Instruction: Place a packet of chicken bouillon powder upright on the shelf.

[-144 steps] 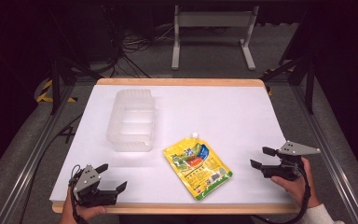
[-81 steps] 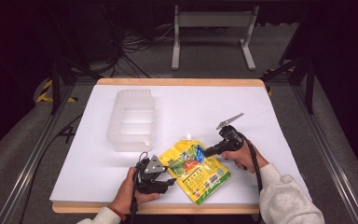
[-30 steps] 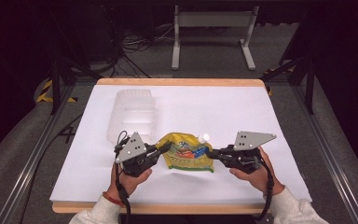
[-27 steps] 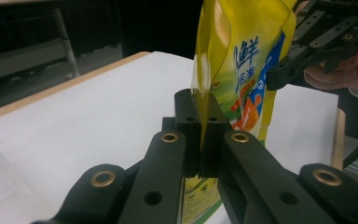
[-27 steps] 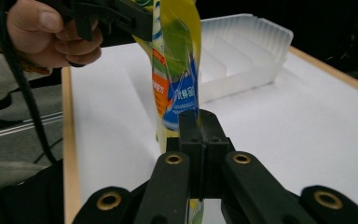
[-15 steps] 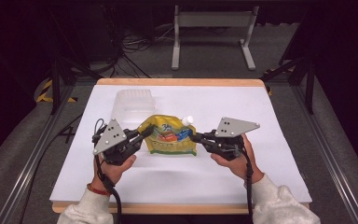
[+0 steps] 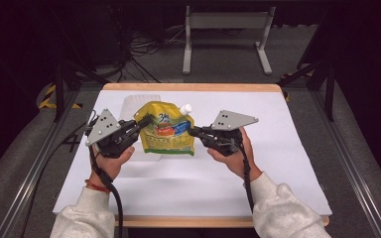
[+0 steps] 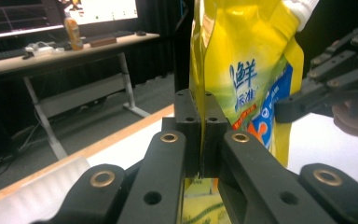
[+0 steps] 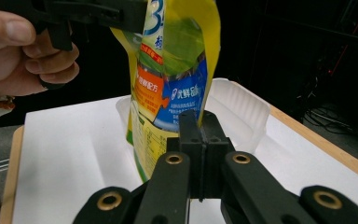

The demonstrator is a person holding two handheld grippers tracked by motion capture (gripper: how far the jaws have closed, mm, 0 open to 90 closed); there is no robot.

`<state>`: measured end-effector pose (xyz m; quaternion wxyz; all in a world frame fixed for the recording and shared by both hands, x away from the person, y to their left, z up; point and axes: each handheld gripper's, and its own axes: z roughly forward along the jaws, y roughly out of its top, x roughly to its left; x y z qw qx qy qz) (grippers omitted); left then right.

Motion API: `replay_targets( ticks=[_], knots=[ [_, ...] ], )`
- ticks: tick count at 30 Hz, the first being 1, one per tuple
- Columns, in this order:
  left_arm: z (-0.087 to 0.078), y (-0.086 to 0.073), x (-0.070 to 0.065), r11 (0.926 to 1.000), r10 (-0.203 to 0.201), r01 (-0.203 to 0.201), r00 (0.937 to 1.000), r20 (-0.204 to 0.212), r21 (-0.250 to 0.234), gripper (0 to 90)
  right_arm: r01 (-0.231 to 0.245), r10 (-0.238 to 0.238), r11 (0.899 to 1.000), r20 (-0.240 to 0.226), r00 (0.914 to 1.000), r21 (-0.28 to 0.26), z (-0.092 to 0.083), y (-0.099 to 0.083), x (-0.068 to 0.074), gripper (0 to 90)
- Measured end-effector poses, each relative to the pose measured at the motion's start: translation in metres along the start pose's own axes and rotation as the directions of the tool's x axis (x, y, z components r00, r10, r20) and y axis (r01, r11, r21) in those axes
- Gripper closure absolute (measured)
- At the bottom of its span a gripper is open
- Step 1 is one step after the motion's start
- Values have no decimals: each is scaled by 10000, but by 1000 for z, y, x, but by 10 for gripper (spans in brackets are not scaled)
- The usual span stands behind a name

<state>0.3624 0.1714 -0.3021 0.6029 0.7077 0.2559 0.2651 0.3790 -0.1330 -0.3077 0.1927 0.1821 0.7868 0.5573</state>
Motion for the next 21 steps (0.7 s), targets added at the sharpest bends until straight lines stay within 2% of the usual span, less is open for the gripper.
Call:
replay_targets(
  ticks=[3, 8, 13, 17, 21],
  knots=[
    [-1, 5, 6, 9998, -45, 44, 10000, -58, -215, 891, 56, -56, 9999, 58, 10000, -101, 6, 4, 1, 900],
    [-3, 11, 15, 9996, 132, -137, 9996, -247, -226, 890, 3, 1, 9996, 138, 9999, -284, 15, 10, -1, 900],
    [-7, 7, 28, 9997, 149, -158, 9987, -480, -194, 886, -4, 9, 9997, 230, 9997, -246, 30, 14, -2, 900],
    [-12, 0, 39, 9994, -98, 78, 9979, -635, -327, 887, 4, 0, 9998, 189, 9998, -223, 47, 16, 0, 900],
    [-17, -6, 45, 9995, -154, 132, 9972, -738, -293, 887, 35, -33, 9999, 185, 9998, -130, 59, 17, 1, 900]
  ],
)
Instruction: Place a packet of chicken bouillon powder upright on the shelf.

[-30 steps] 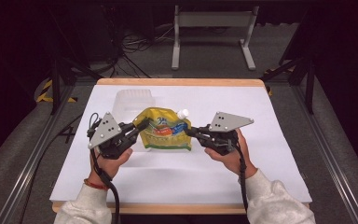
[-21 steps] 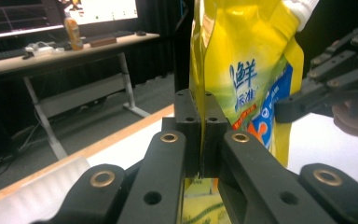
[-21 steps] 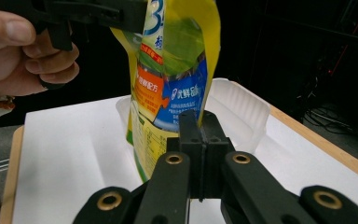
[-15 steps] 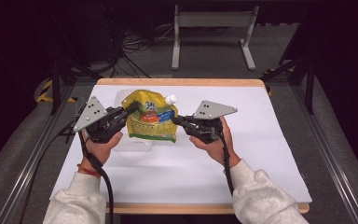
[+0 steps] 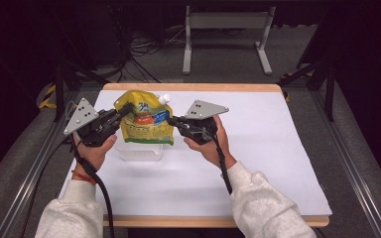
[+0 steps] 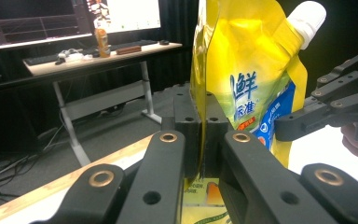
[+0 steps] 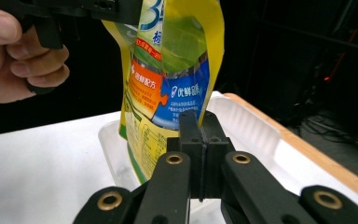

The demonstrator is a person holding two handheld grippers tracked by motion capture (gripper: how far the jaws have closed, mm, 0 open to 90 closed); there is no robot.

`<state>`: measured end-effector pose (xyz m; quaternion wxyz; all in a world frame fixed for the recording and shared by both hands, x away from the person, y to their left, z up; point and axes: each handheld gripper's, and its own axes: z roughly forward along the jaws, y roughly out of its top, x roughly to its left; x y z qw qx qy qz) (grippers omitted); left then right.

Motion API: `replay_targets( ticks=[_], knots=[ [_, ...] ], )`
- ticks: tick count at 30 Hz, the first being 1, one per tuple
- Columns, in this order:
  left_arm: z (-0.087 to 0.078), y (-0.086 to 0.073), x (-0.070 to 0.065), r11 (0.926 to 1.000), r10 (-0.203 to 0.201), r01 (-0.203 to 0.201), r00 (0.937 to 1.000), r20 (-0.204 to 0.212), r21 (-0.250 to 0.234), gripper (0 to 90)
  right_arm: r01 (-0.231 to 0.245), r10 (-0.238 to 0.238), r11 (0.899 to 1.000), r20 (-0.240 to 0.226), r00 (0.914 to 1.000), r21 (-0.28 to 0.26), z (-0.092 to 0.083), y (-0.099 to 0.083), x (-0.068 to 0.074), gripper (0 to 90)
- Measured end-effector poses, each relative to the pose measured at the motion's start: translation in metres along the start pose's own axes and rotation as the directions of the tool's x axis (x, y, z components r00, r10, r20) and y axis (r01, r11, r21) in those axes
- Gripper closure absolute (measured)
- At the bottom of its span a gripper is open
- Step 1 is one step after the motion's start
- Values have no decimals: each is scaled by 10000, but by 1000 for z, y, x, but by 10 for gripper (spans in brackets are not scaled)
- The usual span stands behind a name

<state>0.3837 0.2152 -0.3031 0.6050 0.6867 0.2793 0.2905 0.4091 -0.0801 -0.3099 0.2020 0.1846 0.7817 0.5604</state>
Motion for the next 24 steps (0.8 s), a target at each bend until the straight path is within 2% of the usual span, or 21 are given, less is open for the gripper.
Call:
replay_targets(
  ticks=[4, 9, 14, 18, 19, 21, 24],
  knots=[
    [-6, -5, 5, 9999, -33, 36, 9998, -176, 144, 887, -71, 73, 9999, -202, 9998, 92, 12, -2, 2, 900],
    [-11, -13, 10, 9997, -210, 214, 9994, -289, 124, 886, -95, 99, 9997, -204, 9997, 213, 25, -3, 3, 900],
    [-15, -18, 14, 9990, -422, 424, 9988, -228, 106, 883, -273, 283, 9991, -303, 9991, 328, 37, -7, 2, 900],
    [-16, -21, 15, 9990, -445, 446, 9989, -129, 96, 881, -370, 378, 9987, -253, 9990, 342, 41, -9, 1, 900],
    [-15, -22, 14, 9995, -316, 318, 9993, -208, 67, 881, -382, 391, 9987, -269, 9989, 340, 42, -9, 0, 900],
    [-14, -26, 15, 9990, -442, 443, 9989, -145, 89, 880, -243, 249, 9987, -120, 9996, 455, 44, -10, -1, 900],
    [-14, -31, 17, 9987, -494, 495, 9987, -115, 80, 879, -430, 438, 9980, -179, 9989, 460, 49, -13, -5, 900]
  ],
)
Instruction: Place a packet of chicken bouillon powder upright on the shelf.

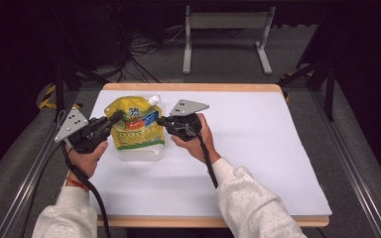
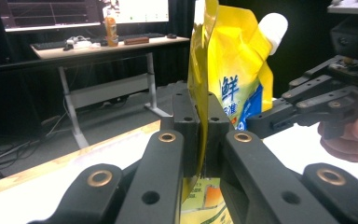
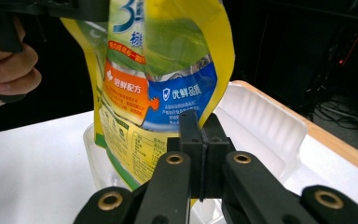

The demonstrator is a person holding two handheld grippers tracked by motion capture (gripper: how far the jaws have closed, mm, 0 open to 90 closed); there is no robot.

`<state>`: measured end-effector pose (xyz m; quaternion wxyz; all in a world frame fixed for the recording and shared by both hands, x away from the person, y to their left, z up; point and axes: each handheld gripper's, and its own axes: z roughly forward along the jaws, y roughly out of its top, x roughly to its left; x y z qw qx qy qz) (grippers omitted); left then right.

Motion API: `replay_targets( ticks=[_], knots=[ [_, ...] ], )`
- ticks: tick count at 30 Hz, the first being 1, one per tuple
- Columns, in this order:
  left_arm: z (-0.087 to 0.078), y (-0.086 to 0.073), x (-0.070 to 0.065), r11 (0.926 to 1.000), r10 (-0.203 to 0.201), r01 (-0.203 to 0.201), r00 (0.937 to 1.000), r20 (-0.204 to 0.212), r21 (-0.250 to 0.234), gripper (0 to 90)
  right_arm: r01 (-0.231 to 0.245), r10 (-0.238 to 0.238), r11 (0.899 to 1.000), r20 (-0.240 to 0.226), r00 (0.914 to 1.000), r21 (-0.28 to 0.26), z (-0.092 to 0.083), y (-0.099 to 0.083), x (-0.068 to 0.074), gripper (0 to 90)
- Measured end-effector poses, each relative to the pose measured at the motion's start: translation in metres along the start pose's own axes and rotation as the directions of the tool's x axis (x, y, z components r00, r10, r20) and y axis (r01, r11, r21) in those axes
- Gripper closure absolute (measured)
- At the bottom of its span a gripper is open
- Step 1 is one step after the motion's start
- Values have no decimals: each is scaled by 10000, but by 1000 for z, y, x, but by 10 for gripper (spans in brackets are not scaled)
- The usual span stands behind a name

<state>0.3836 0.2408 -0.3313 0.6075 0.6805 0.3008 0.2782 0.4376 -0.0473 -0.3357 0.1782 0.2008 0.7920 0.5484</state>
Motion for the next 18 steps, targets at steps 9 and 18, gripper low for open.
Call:
replay_targets(
  ticks=[9, 18],
  knots=[
    [3, 9, 3, 9997, -99, 103, 9998, 189, -221, 873, -198, 198, 9994, -1, 9998, -301, 3, 6, -5, 900],
    [1, -4, 4, 9992, -315, 324, 9986, 415, -219, 869, -369, 363, 9989, -206, 9991, -294, 7, -3, -5, 900]
  ],
)
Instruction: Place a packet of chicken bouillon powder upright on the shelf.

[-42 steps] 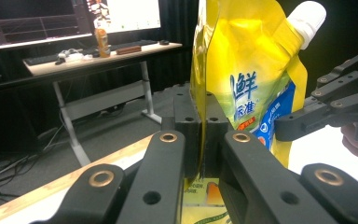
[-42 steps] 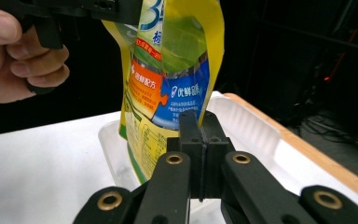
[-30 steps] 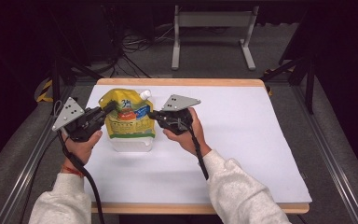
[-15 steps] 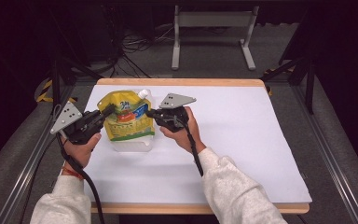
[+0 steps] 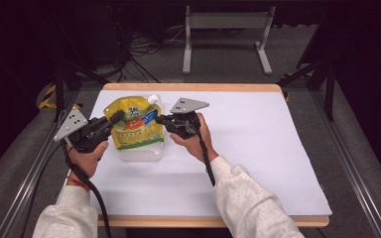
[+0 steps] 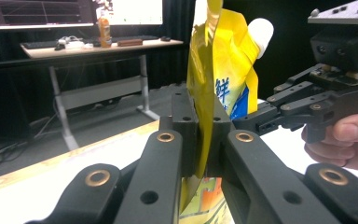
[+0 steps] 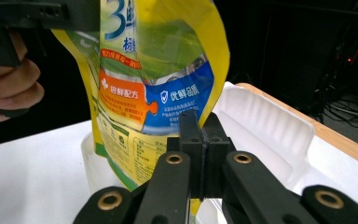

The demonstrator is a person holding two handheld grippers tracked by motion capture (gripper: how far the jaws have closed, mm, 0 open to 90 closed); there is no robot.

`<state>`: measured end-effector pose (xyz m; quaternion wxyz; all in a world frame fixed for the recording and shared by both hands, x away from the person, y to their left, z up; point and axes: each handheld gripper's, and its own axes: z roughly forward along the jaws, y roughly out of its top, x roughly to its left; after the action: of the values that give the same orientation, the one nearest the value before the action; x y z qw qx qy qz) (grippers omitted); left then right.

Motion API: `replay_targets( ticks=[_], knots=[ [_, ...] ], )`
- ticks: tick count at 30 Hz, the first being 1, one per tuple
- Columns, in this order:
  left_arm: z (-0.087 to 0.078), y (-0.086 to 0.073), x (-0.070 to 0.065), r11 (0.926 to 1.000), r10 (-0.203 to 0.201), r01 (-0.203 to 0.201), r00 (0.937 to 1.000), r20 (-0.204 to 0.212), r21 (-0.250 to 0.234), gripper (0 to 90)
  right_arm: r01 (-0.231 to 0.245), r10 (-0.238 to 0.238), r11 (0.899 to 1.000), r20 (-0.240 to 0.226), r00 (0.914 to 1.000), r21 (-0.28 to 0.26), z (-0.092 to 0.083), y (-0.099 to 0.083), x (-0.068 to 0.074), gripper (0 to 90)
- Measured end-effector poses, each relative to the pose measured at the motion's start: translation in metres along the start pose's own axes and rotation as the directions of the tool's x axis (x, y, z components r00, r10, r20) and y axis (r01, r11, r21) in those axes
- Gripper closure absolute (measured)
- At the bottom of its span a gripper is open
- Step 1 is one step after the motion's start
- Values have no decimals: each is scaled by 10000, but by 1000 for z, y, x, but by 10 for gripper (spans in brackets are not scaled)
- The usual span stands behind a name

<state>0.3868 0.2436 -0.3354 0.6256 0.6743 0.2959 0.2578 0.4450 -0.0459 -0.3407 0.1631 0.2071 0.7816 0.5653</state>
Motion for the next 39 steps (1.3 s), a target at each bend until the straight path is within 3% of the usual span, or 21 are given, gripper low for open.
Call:
replay_targets(
  ticks=[3, 6, 12, 18, 20, 24, 28, 29, 35, 39],
  knots=[
    [-2, 0, 1, 10000, 51, -51, 10000, -17, -19, 865, 46, -46, 10000, -8, 10000, -57, 1, 0, 2, 899],
    [-2, 4, 1, 9997, 223, -224, 9997, -127, -57, 857, 433, -432, 9991, 274, 9987, -16, 1, 5, 7, 900],
    [6, 14, 4, 9990, 449, -449, 9988, -176, 19, 850, 146, -138, 9994, 243, 9996, -328, 1, 4, 5, 900],
    [8, 9, 7, 9990, 276, -270, 9995, 152, -351, 845, 42, -32, 9986, 185, 9998, -536, 1, -1, 2, 900],
    [10, 3, 7, 9989, 384, -380, 9992, 130, -272, 845, -71, 77, 9987, 126, 9999, -495, 2, -4, 1, 900],
    [6, -4, 8, 9989, 197, -178, 9989, 426, -430, 842, -47, 48, 9982, 23, 10000, -590, 0, -11, 3, 900],
    [5, -1, 7, 9986, 412, -401, 9987, 313, -349, 826, 465, -452, 9972, 225, 9987, -593, -1, -8, 9, 900],
    [7, 2, 6, 9978, 640, -635, 9975, 301, -195, 826, 459, -443, 9972, 278, 9986, -594, -1, -8, 8, 900],
    [22, 13, 7, 9950, 990, -992, 9947, 274, 69, 823, 131, -99, 9953, 344, 9994, -962, -2, -15, 2, 900],
    [27, 17, 6, 9945, 1042, -1040, 9939, 347, -94, 826, 142, -81, 9937, 553, 9984, -1114, -5, -15, -1, 900]
  ],
)
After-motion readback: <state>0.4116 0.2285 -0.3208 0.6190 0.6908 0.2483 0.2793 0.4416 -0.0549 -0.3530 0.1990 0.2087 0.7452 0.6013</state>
